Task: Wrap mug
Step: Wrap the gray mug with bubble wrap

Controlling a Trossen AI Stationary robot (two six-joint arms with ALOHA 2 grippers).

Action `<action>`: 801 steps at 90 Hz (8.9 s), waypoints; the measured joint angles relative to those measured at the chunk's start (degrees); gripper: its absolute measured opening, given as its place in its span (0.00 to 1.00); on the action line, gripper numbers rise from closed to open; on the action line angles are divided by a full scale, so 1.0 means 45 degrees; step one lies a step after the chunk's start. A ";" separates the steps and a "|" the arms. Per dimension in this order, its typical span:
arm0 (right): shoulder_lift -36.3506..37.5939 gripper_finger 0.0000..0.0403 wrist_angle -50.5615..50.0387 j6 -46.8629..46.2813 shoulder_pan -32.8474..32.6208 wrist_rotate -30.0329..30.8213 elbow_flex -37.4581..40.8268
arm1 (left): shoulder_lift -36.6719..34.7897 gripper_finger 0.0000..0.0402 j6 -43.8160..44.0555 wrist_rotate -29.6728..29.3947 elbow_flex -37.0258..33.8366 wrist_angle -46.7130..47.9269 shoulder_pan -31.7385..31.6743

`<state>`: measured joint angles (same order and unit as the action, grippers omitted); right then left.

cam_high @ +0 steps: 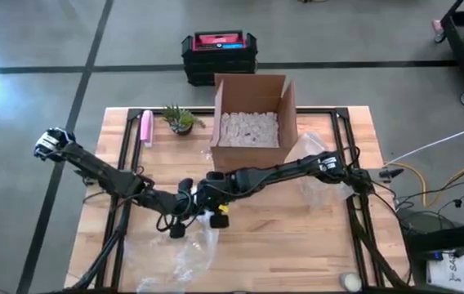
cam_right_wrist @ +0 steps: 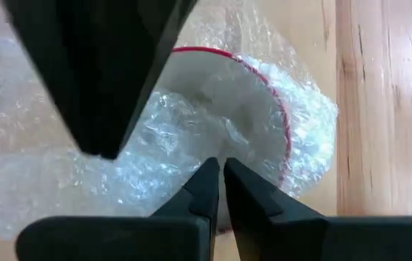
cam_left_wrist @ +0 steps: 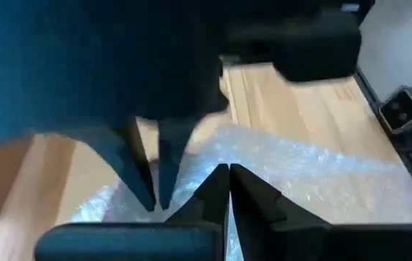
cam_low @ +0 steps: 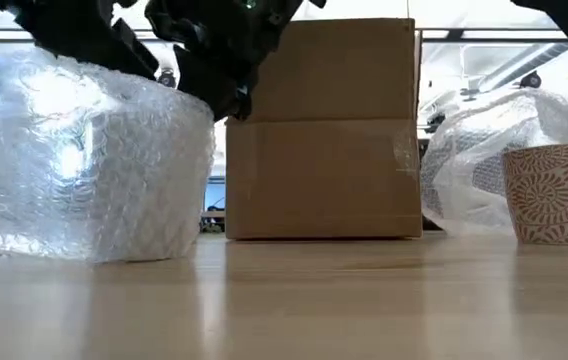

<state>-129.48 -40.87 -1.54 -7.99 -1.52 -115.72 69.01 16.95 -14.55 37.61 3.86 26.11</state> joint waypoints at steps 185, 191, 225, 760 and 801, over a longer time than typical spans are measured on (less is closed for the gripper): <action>-0.0387 0.03 -0.0742 0.0596 0.0086 -0.1331 -0.0651 | -0.1014 0.37 1.0740 0.7287 -0.1448 0.7819 0.3488; -0.0387 0.03 -0.0747 0.0674 0.0102 -0.1328 -0.0651 | -0.0714 0.37 1.2095 0.6977 -0.1443 0.7417 0.4661; -0.0387 0.03 -0.0656 0.0981 0.0248 -0.1326 -0.0651 | 0.1736 0.28 1.5097 0.5528 -0.1421 0.4653 0.7606; -0.1893 0.03 -0.3061 0.1323 -0.0128 0.1388 -0.3457 | -0.2018 0.02 0.3949 -0.2787 0.1127 0.7067 0.0840; -0.1878 0.03 -0.3024 0.1389 -0.0131 0.1355 -0.3332 | -0.2763 0.00 0.3938 -0.3229 0.1850 0.7941 0.0894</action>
<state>-137.93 -54.48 4.71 -8.58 4.58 -130.72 56.58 34.68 -29.08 45.93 39.59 30.13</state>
